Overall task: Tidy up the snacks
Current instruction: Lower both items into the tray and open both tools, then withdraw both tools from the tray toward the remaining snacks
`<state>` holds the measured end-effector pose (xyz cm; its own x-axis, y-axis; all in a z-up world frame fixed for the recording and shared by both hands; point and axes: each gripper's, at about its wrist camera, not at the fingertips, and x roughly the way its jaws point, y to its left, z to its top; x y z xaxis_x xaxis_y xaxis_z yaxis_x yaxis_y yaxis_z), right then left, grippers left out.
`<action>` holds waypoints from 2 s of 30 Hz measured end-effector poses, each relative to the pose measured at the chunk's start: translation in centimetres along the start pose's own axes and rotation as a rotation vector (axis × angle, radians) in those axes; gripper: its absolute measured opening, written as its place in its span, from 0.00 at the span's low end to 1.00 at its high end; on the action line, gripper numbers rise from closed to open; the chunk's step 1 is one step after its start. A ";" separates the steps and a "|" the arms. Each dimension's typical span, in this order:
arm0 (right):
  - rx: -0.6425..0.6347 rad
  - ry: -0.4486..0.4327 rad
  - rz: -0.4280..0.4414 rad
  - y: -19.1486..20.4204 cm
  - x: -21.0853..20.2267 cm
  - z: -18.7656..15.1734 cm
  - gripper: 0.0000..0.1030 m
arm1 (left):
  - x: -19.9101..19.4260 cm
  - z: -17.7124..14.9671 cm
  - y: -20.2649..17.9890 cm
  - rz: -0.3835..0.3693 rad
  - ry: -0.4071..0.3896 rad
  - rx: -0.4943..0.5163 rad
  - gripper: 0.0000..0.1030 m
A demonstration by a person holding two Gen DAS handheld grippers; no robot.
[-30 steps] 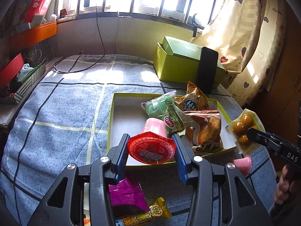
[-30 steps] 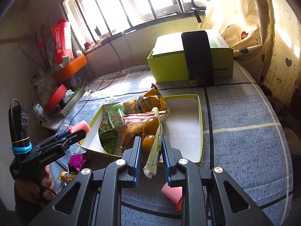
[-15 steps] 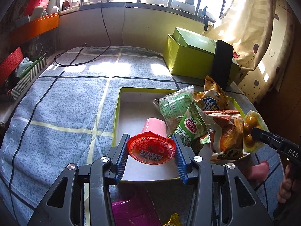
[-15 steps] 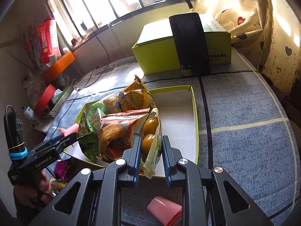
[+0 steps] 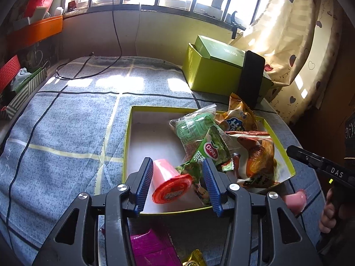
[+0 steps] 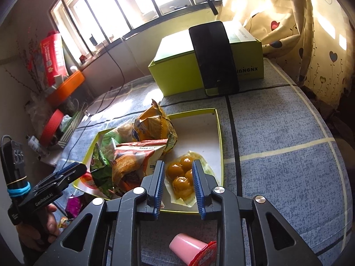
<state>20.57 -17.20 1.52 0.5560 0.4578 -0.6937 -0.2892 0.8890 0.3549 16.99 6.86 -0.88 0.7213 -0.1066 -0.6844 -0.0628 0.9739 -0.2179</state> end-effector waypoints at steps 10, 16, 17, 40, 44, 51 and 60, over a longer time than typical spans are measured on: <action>-0.041 0.010 0.008 1.4 -2.4 -2.3 0.28 | -2.6 -1.0 -0.9 -0.010 -0.019 0.015 0.46; -0.072 0.019 0.021 2.5 -3.8 -4.2 0.35 | -3.9 -2.7 -1.6 0.010 0.001 0.010 0.46; -0.077 0.022 0.022 2.6 -4.0 -4.5 0.36 | -4.3 -3.1 -1.7 0.014 0.001 0.009 0.46; -0.137 0.048 0.050 4.7 -6.4 -8.2 0.50 | -7.4 -7.2 -3.5 0.002 0.024 0.033 0.46; -0.148 0.051 0.047 5.1 -6.4 -8.6 0.51 | -7.6 -7.6 -3.4 0.007 0.028 0.033 0.46; -0.185 0.055 0.027 6.0 -6.8 -9.1 0.52 | -7.9 -8.2 -3.1 0.013 0.032 0.026 0.46; -0.193 0.077 0.007 6.1 -6.6 -10.0 0.53 | -8.1 -8.9 -2.9 0.008 0.039 0.030 0.46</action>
<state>7.33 -14.77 1.98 0.4948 0.4557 -0.7399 -0.4409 0.8654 0.2381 5.15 3.17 -0.88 0.6933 -0.1062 -0.7128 -0.0475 0.9802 -0.1923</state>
